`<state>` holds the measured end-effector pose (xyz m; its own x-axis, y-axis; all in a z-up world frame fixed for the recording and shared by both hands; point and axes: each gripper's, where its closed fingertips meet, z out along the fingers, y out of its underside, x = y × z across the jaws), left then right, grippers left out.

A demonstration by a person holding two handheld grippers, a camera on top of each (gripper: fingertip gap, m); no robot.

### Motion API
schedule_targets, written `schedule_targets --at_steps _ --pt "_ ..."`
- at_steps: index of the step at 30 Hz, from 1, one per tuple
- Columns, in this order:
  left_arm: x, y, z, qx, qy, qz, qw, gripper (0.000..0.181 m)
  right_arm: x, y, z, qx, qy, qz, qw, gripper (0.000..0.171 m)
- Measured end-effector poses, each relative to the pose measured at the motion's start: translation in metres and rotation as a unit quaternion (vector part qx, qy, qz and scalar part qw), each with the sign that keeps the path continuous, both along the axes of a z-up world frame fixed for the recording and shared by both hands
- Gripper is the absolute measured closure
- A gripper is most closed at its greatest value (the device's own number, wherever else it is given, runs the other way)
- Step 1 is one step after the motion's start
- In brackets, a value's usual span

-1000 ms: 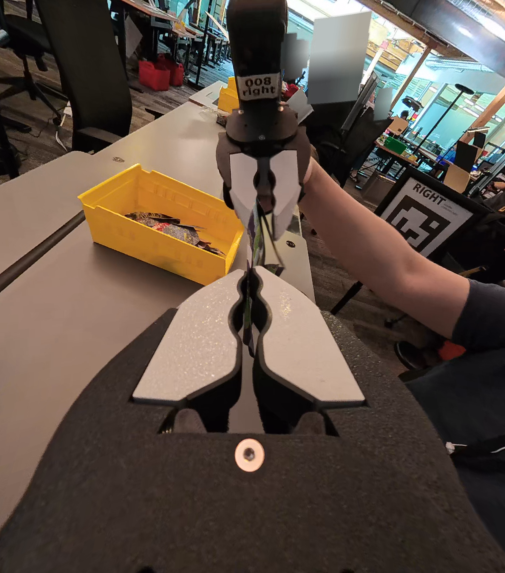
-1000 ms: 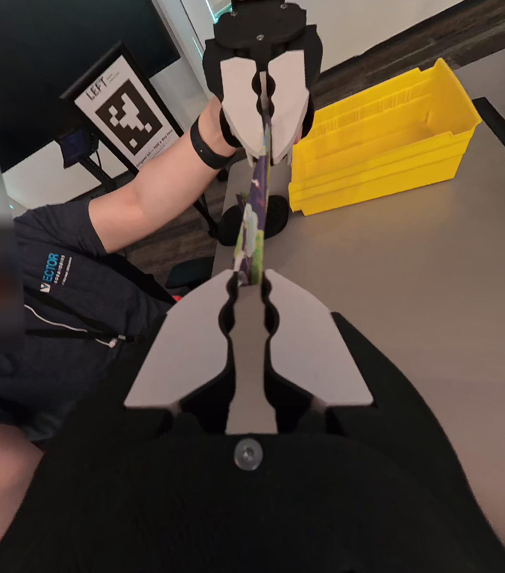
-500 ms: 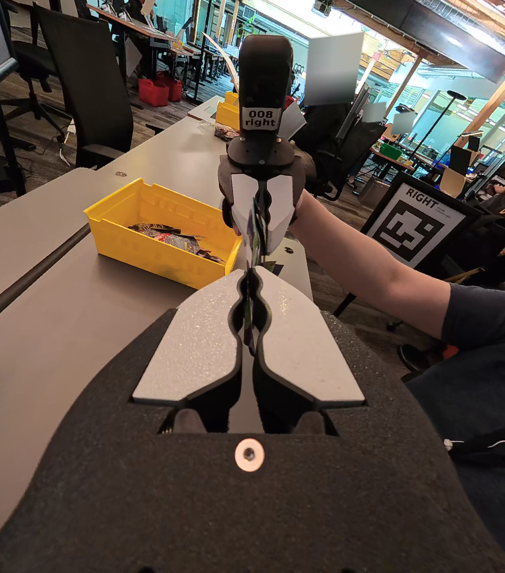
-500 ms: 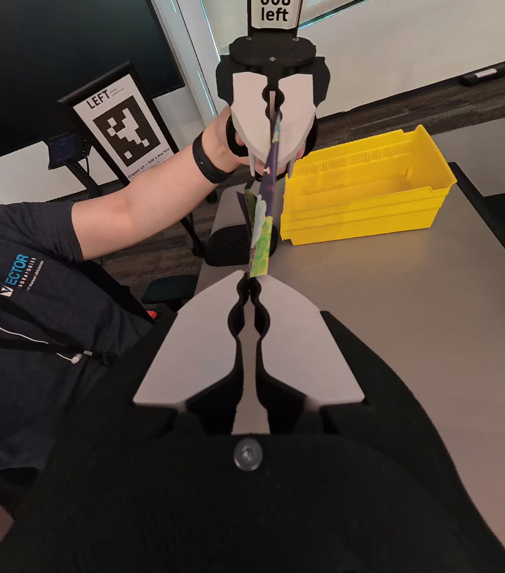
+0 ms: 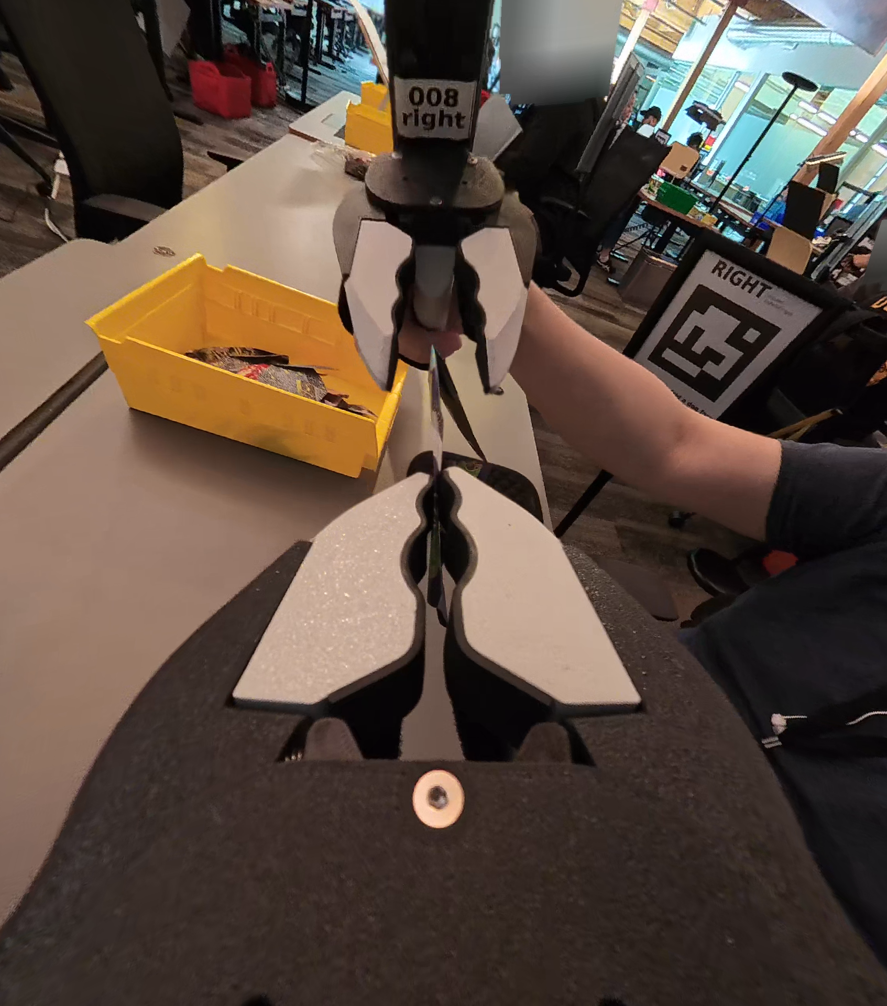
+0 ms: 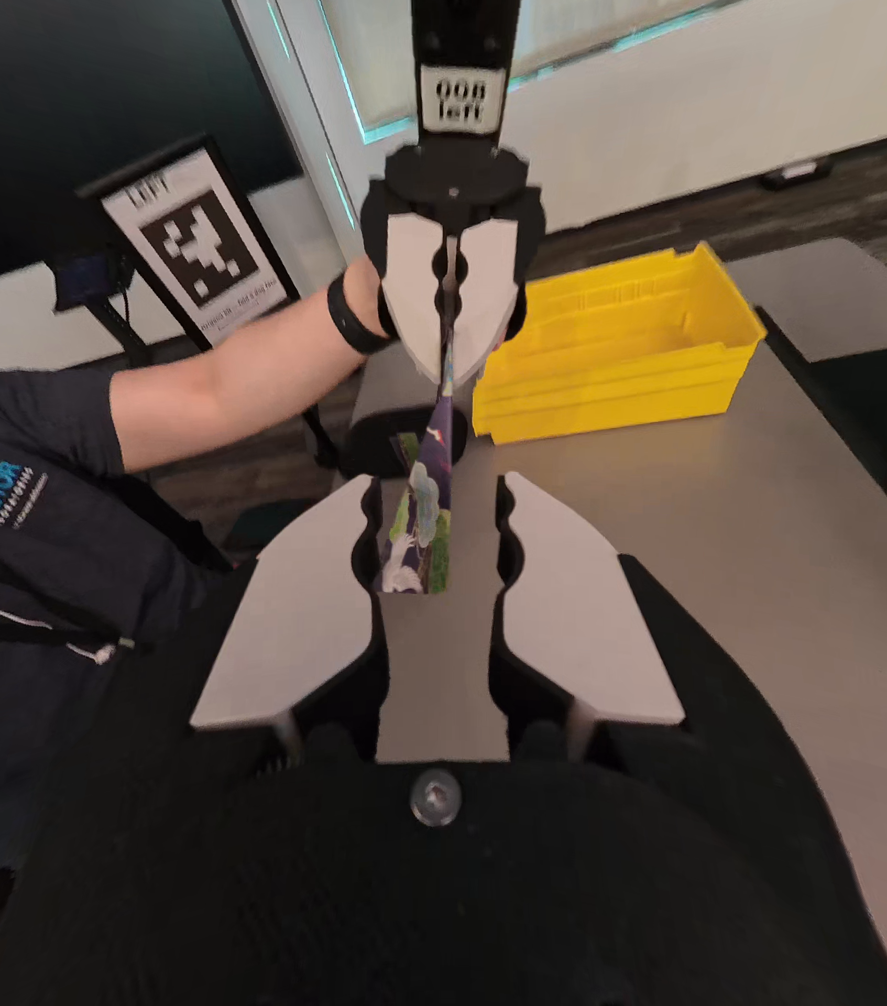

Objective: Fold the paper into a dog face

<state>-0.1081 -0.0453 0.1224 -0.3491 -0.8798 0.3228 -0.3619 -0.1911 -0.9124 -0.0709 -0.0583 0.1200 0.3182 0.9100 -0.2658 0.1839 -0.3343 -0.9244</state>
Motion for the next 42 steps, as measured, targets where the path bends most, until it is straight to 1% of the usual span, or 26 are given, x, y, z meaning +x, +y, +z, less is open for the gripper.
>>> schedule_targets --at_steps 1,2,3,5,7,9,10,13,15,17,19,21,23,26,27,30,31,33,35,36,37,39,41,42 --pt "0.001 -0.001 -0.005 -0.005 0.005 -0.006 1.000 0.181 -0.002 -0.001 -0.011 -0.006 -0.025 0.008 1.000 0.139" --pt "0.003 -0.002 -0.012 -0.009 0.012 -0.008 1.000 0.181 -0.002 -0.002 -0.023 -0.014 -0.051 0.018 0.998 0.165" --pt "0.004 -0.001 -0.020 -0.014 0.021 -0.007 1.000 0.181 -0.001 -0.002 -0.035 -0.029 -0.066 0.023 0.997 0.170" --pt "0.004 -0.003 -0.040 -0.036 0.040 -0.011 0.998 0.181 0.000 -0.001 -0.057 -0.078 -0.065 0.020 0.995 0.170" --pt "0.003 -0.004 -0.067 -0.067 0.065 -0.012 0.996 0.178 0.000 -0.001 -0.084 -0.146 -0.047 0.010 0.988 0.170" --pt "-0.003 -0.003 -0.098 -0.085 0.093 -0.004 0.992 0.164 -0.001 -0.002 -0.119 -0.203 -0.033 0.000 0.979 0.170" --pt "-0.008 0.000 -0.115 -0.085 0.111 0.006 0.990 0.159 -0.001 -0.005 -0.139 -0.238 -0.028 -0.005 0.971 0.170" --pt "-0.025 0.010 -0.161 -0.050 0.159 0.039 0.985 0.155 -0.006 -0.010 -0.196 -0.335 -0.006 -0.015 0.942 0.170" --pt "-0.032 0.007 -0.179 -0.031 0.175 0.042 0.983 0.153 -0.009 -0.013 -0.228 -0.379 -0.008 -0.017 0.925 0.170" --pt "-0.030 -0.006 -0.187 -0.010 0.163 0.022 0.986 0.152 -0.010 -0.015 -0.251 -0.390 -0.031 -0.014 0.920 0.170" --pt "-0.023 -0.019 -0.203 0.031 0.163 0.001 0.986 0.154 -0.009 -0.016 -0.268 -0.381 -0.067 -0.013 0.922 0.170" --pt "-0.015 -0.028 -0.225 0.081 0.166 -0.013 0.983 0.157 -0.012 -0.014 -0.264 -0.372 -0.059 -0.004 0.927 0.170" --pt "-0.008 -0.029 -0.246 0.123 0.178 -0.015 0.976 0.160 -0.009 -0.008 -0.268 -0.343 -0.085 -0.024 0.935 0.169" --pt "-0.004 -0.027 -0.262 0.146 0.190 -0.013 0.971 0.163 -0.011 -0.006 -0.265 -0.311 -0.101 -0.030 0.945 0.150" --pt "-0.004 -0.025 -0.265 0.152 0.192 -0.011 0.970 0.164 -0.011 -0.005 -0.264 -0.294 -0.111 -0.034 0.949 0.146" --pt "-0.006 -0.020 -0.273 0.164 0.206 -0.008 0.965 0.167 0.000 0.007 -0.265 -0.217 -0.159 -0.077 0.960 0.130" --pt "-0.006 -0.020 -0.274 0.166 0.209 -0.011 0.964 0.168 0.004 0.011 -0.263 -0.183 -0.176 -0.091 0.963 0.134" --pt "-0.006 -0.019 -0.275 0.169 0.210 -0.009 0.963 0.171 0.004 0.016 -0.248 -0.097 -0.178 -0.103 0.974 0.142" --pt "-0.006 -0.018 -0.276 0.176 0.213 -0.008 0.961 0.171 -0.013 0.008 -0.229 -0.013 -0.151 -0.068 0.986 0.150" --pt "-0.006 -0.018 -0.277 0.183 0.214 -0.006 0.960 0.172 -0.020 0.001 -0.227 0.011 -0.149 -0.044 0.988 0.155" --pt "-0.005 -0.018 -0.277 0.189 0.213 -0.003 0.959 0.174 -0.025 -0.003 -0.227 0.017 -0.155 -0.031 0.987 0.159" --pt "-0.005 -0.019 -0.277 0.198 0.207 -0.002 0.958 0.171 -0.035 -0.012 -0.234 -0.013 -0.158 0.002 0.987 0.166" --pt "-0.004 -0.018 -0.277 0.207 0.202 0.001 0.957 0.172 -0.041 -0.018 -0.245 -0.047 -0.171 0.034 0.984 0.168" --pt "-0.004 -0.018 -0.277 0.212 0.199 0.003 0.957 0.173 -0.043 -0.020 -0.252 -0.049 -0.186 0.047 0.980 0.169"
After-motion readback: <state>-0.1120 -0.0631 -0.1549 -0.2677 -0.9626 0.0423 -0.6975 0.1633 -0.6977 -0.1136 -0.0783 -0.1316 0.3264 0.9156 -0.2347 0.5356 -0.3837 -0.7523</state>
